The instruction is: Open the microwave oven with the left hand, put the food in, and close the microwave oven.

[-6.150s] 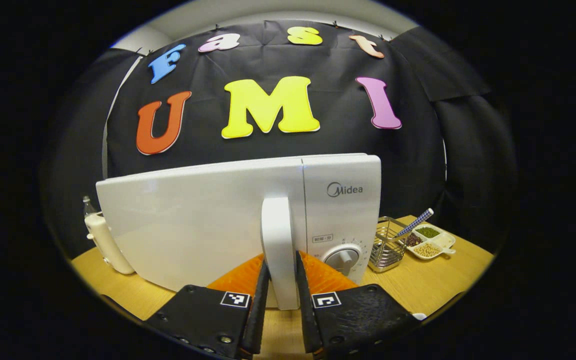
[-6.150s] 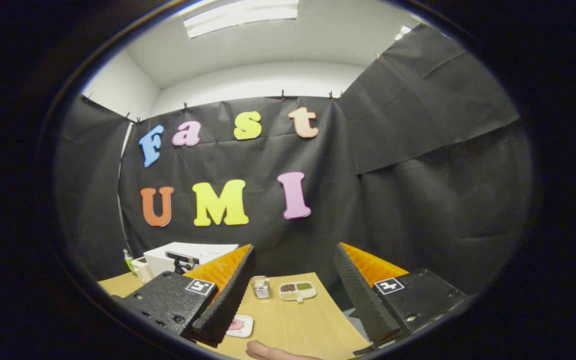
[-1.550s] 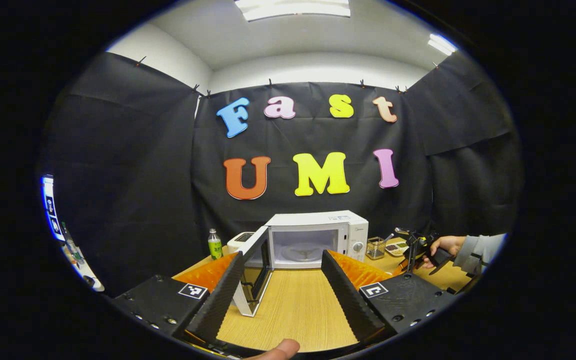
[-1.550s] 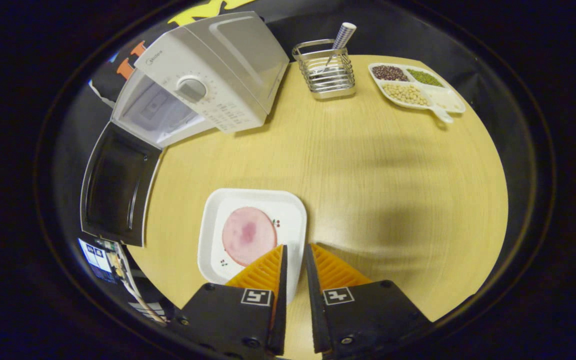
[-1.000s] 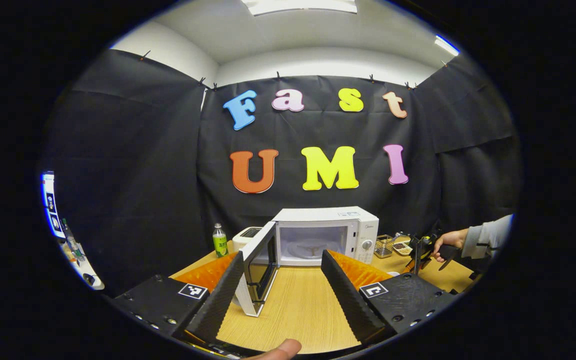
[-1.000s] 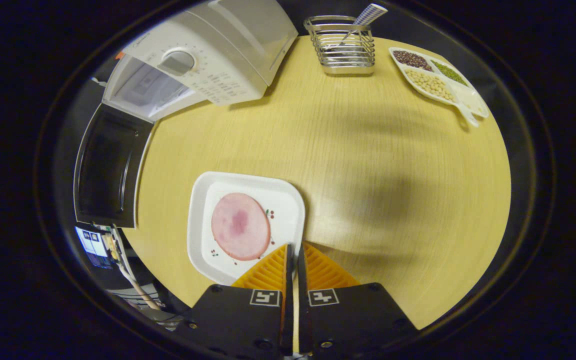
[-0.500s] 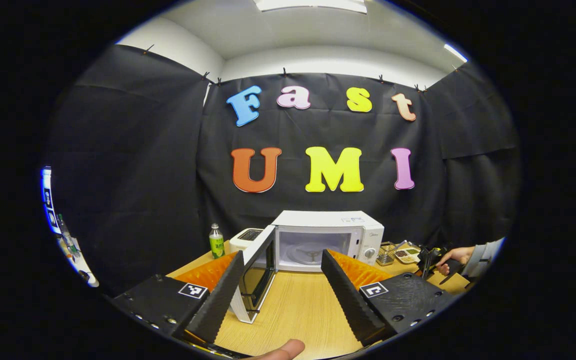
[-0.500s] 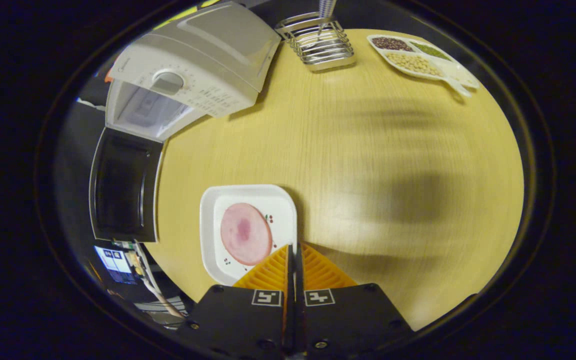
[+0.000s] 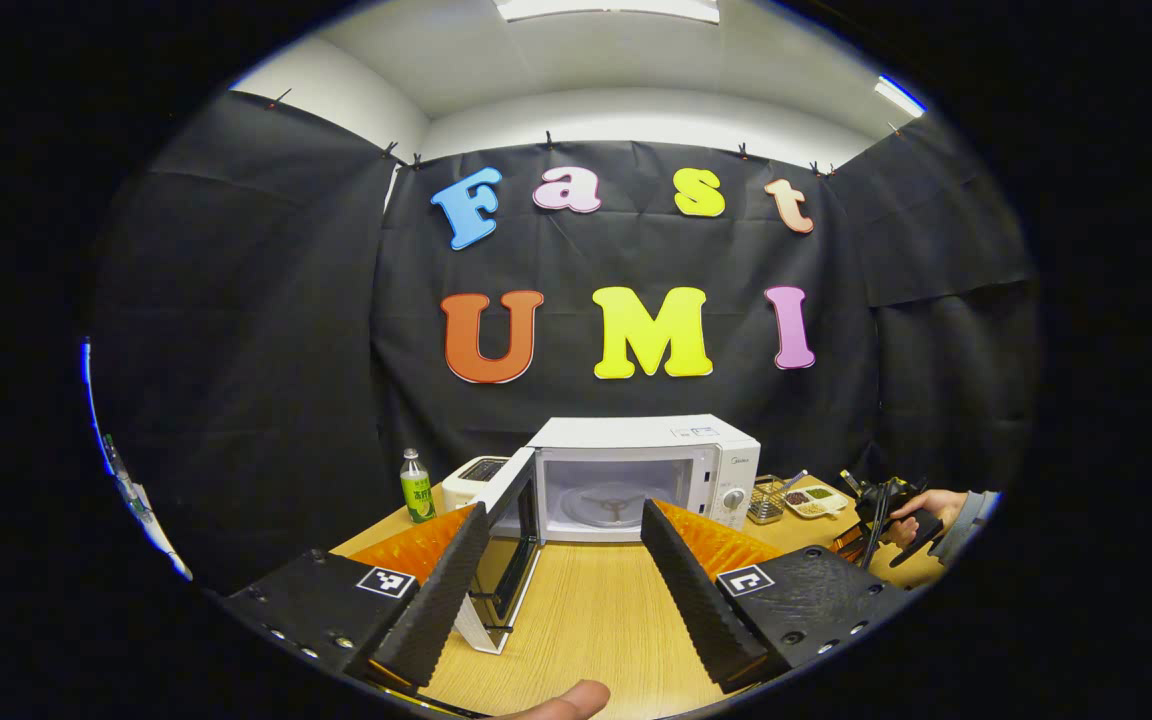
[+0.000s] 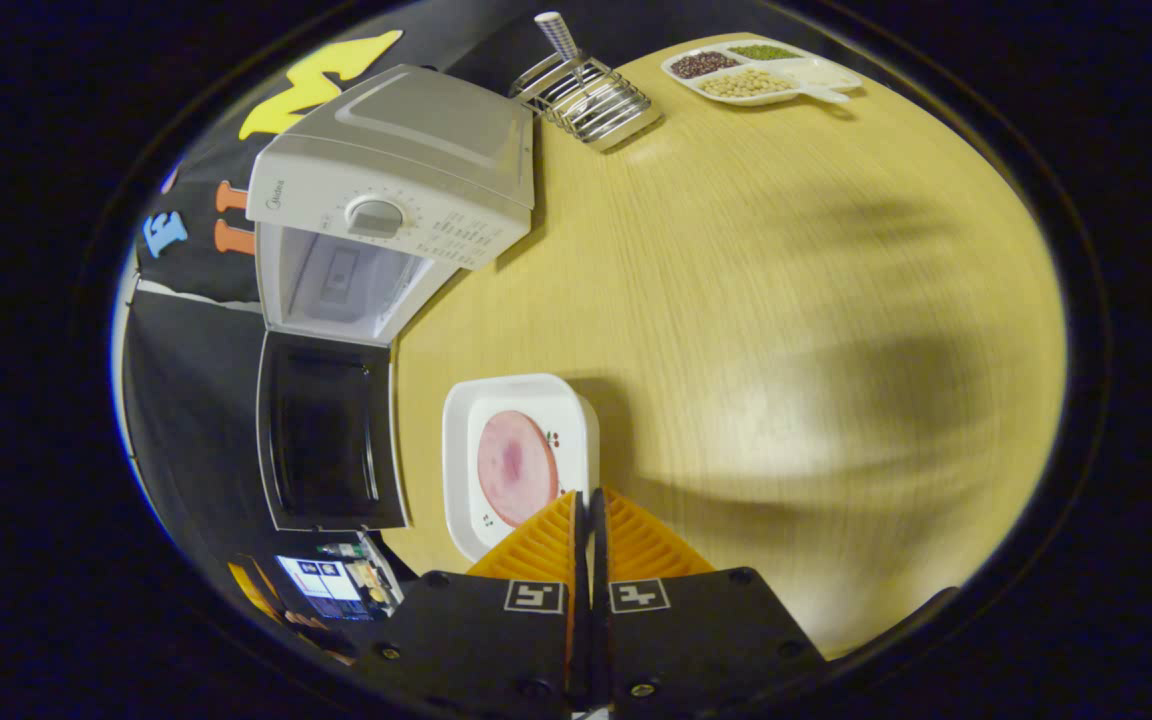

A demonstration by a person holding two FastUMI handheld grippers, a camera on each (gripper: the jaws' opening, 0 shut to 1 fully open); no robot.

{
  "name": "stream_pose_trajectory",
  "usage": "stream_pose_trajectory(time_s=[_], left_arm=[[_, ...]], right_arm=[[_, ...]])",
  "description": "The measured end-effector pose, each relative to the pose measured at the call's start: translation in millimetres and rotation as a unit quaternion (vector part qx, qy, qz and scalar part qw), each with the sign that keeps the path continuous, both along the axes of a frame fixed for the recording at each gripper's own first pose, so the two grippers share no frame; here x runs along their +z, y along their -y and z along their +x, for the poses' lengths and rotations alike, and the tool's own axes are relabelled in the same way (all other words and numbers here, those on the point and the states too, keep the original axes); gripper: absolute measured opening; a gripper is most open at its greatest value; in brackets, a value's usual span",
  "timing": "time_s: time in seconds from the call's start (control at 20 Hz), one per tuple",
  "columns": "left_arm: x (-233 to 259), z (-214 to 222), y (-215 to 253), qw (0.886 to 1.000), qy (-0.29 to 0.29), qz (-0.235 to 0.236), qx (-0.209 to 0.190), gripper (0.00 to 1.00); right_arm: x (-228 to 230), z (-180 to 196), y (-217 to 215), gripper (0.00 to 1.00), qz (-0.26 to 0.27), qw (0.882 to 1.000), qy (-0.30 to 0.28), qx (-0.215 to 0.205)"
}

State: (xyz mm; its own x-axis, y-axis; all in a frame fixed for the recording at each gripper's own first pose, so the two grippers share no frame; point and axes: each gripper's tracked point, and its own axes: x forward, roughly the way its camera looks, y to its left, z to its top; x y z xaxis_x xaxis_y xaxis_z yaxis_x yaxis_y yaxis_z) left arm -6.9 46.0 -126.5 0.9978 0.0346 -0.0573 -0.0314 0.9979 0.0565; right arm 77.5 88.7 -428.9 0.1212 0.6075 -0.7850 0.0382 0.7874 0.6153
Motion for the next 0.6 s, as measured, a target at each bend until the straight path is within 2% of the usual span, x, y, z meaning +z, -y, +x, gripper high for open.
stream_pose_trajectory(time_s=[0.15,0.35,0.6], left_arm=[[-5,-4,-12,1.0,-0.002,-0.008,0.005,0.94],[-14,-9,-28,1.0,-0.013,-0.015,0.011,0.94],[-22,-23,-59,0.999,-0.02,-0.003,0.034,0.94]], right_arm=[[14,0,-22,0.04,0.009,0.999,0.012,-0.04],[24,5,-57,0.03,-0.016,0.996,0.053,-0.075],[30,14,-116,0.04,-0.004,0.99,0.06,-0.128]])
